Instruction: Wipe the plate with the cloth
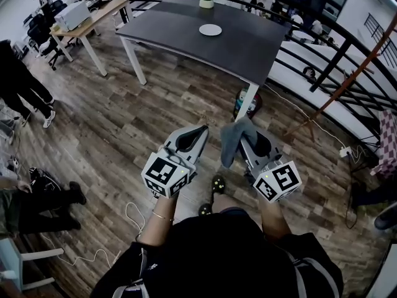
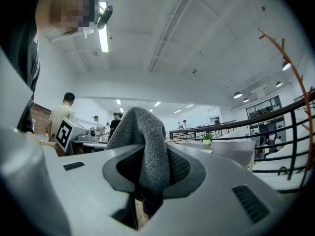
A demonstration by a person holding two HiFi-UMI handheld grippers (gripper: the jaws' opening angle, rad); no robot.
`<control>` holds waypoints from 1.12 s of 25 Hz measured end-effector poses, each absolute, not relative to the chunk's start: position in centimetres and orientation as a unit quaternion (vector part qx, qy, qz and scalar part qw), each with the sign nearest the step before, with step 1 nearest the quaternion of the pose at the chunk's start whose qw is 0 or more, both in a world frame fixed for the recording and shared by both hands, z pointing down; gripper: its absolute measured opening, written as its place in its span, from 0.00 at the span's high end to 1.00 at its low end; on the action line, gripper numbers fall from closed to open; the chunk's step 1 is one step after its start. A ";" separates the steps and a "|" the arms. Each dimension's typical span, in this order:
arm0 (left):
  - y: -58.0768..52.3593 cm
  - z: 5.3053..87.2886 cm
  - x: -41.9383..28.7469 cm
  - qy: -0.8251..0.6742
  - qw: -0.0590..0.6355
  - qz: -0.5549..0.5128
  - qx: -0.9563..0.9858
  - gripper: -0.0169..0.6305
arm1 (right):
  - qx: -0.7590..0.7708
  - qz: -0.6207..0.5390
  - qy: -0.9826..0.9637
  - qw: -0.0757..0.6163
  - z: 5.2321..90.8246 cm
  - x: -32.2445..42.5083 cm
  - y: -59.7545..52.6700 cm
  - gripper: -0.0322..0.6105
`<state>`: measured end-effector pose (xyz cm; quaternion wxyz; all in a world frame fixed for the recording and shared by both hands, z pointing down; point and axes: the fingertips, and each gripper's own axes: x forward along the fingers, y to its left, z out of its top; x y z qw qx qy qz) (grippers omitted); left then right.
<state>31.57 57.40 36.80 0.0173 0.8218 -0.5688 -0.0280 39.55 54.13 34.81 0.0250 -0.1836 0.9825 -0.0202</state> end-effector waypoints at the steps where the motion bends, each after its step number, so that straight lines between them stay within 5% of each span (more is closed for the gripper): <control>1: 56.9 36.8 31.4 -0.568 0.016 -0.029 0.822 0.97 | -0.185 -0.020 0.982 0.026 34.8 39.4 53.6 0.81; 28: 35.3 36.6 20.6 -0.580 0.005 -0.010 0.815 0.97 | -0.167 -0.023 0.985 0.041 34.9 28.3 30.6 0.82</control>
